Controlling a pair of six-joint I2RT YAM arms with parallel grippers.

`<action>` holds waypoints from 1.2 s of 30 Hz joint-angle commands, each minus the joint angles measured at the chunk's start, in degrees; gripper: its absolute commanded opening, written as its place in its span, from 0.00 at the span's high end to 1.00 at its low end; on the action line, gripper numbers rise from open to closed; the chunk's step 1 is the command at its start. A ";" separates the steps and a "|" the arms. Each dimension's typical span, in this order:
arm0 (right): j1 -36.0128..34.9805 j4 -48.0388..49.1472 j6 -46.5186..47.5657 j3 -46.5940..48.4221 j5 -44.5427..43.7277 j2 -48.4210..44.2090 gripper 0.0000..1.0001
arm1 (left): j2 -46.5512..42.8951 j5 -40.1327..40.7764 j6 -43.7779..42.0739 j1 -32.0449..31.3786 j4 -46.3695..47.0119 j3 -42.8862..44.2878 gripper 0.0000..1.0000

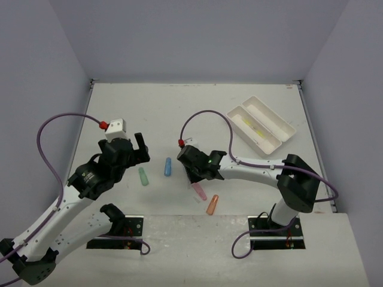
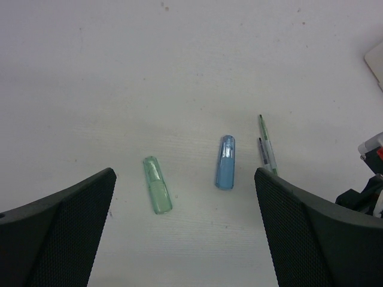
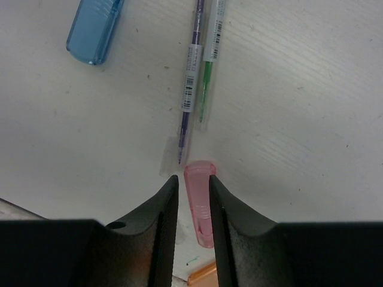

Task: Sort the stationery into containers
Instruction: Pick up the pen from the center of the board.

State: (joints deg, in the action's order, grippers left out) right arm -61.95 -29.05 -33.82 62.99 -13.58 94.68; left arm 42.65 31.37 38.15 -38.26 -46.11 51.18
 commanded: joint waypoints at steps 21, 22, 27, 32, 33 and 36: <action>5.01 -1.18 4.83 15.77 -1.53 13.16 0.72 | -0.29 -1.49 -4.58 0.20 3.40 -2.22 0.00; 5.82 -1.00 5.29 16.47 -0.99 13.61 0.72 | -0.38 -1.67 -4.67 0.21 3.49 -2.22 0.00; 8.25 -0.22 8.16 18.93 1.45 16.51 0.73 | -1.35 -2.71 -5.28 0.29 4.27 -2.49 0.00; 8.91 -0.31 8.84 21.71 2.80 20.14 0.74 | -1.43 -2.86 -5.37 0.29 4.36 -2.49 0.00; 8.99 -0.34 8.86 21.98 2.98 20.83 0.75 | -1.51 -2.93 -5.44 0.25 4.36 -2.52 0.00; 9.24 -0.39 8.76 22.17 3.09 21.76 0.75 | -1.61 -3.08 -5.49 0.29 4.47 -2.57 0.00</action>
State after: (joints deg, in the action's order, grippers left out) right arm -52.94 -29.84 -26.06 82.53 -11.70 115.40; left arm 41.58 28.91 34.74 -38.26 -43.76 48.84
